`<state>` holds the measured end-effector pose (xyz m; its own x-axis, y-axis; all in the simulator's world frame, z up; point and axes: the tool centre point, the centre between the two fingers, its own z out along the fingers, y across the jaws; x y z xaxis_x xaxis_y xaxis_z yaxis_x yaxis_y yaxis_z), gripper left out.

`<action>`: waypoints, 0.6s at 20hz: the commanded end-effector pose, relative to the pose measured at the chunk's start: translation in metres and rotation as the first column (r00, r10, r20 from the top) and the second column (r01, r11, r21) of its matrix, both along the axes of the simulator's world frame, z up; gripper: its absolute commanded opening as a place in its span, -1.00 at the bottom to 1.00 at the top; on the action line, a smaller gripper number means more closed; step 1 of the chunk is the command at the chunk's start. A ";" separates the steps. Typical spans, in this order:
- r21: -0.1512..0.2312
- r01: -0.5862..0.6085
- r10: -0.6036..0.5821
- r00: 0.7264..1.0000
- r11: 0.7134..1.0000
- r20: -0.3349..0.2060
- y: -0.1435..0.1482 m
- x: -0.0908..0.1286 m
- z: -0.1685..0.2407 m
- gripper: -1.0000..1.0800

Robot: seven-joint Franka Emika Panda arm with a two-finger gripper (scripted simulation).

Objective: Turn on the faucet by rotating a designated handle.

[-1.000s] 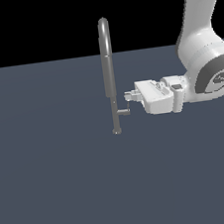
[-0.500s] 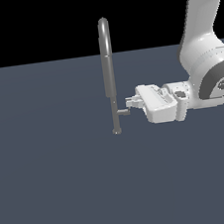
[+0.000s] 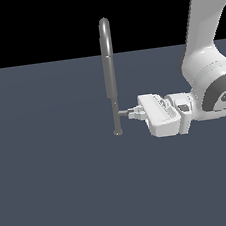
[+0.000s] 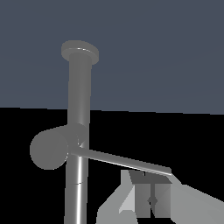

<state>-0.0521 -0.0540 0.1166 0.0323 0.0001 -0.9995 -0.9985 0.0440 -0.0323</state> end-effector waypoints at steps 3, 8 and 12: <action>0.000 0.002 -0.002 1.000 1.000 -0.024 0.000 -0.006 -0.030 -1.00; 0.003 -0.001 0.001 1.000 1.000 0.000 0.000 0.001 -0.025 -1.00; 0.002 0.000 0.000 1.000 1.000 -0.012 0.000 0.004 -0.042 -1.00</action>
